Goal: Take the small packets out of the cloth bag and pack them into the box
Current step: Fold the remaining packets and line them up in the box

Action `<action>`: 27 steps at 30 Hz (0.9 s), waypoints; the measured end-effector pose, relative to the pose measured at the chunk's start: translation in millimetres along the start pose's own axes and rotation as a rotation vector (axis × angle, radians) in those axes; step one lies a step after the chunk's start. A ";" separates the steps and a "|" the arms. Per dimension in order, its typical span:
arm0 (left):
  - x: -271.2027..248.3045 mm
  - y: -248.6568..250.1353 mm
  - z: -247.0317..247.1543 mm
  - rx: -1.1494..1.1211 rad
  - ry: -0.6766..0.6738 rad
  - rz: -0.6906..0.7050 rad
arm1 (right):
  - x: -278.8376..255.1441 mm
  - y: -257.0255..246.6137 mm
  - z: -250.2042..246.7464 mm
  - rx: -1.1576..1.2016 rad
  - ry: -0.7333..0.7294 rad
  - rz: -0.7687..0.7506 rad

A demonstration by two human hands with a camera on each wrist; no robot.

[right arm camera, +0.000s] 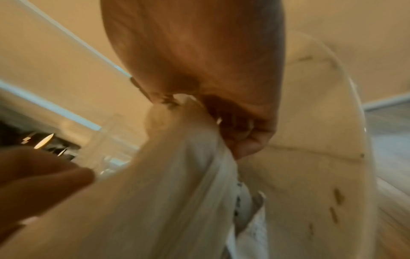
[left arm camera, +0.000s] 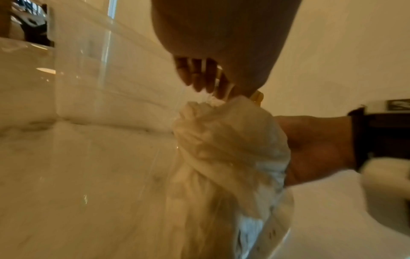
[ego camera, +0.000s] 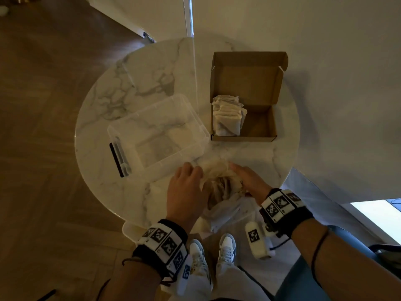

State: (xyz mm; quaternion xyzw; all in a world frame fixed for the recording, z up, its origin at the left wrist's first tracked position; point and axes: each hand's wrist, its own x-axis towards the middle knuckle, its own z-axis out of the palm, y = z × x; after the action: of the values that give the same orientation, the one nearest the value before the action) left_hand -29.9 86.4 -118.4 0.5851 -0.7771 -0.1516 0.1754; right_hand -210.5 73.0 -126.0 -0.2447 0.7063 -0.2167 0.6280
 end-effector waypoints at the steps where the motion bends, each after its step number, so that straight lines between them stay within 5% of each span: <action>1: -0.2 -5.0 -1.1 0.028 -0.098 -0.166 | -8.2 0.2 -2.6 -0.073 0.041 -0.027; 4: -2.8 -18.2 -6.8 -0.036 -0.487 -0.579 | -35.6 19.1 -11.9 -0.107 -0.021 0.058; 7: -11.6 -13.6 -5.4 -0.585 -0.712 -0.835 | -48.6 44.9 -2.9 -0.189 -0.268 0.206; 13: -27.6 -17.9 10.3 -1.302 -0.313 -0.951 | -23.3 64.7 22.0 0.447 -0.208 0.122; 17: -34.9 -27.4 10.7 -1.176 -0.303 -0.989 | -19.8 83.9 21.0 0.507 -0.250 0.181; 20: -31.5 -24.8 6.0 -0.844 -0.186 -0.854 | -23.4 81.8 19.9 0.361 -0.174 0.159; 23: -19.5 -12.7 -5.9 -0.516 0.044 -0.365 | -29.6 71.1 21.6 0.184 -0.083 0.076; 25: -13.4 1.6 -6.3 -0.242 -0.126 -0.046 | -33.3 67.5 26.3 0.065 0.000 -0.001; 27: -16.3 9.9 -2.4 0.029 -0.331 0.067 | -33.9 68.7 29.2 -0.040 0.164 -0.141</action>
State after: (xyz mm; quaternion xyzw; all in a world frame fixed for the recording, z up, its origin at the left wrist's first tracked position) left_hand -33.2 104.7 -113.4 0.5285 -0.8164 -0.2290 0.0416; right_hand -183.4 147.9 -145.1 -0.2880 0.7404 -0.2654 0.5462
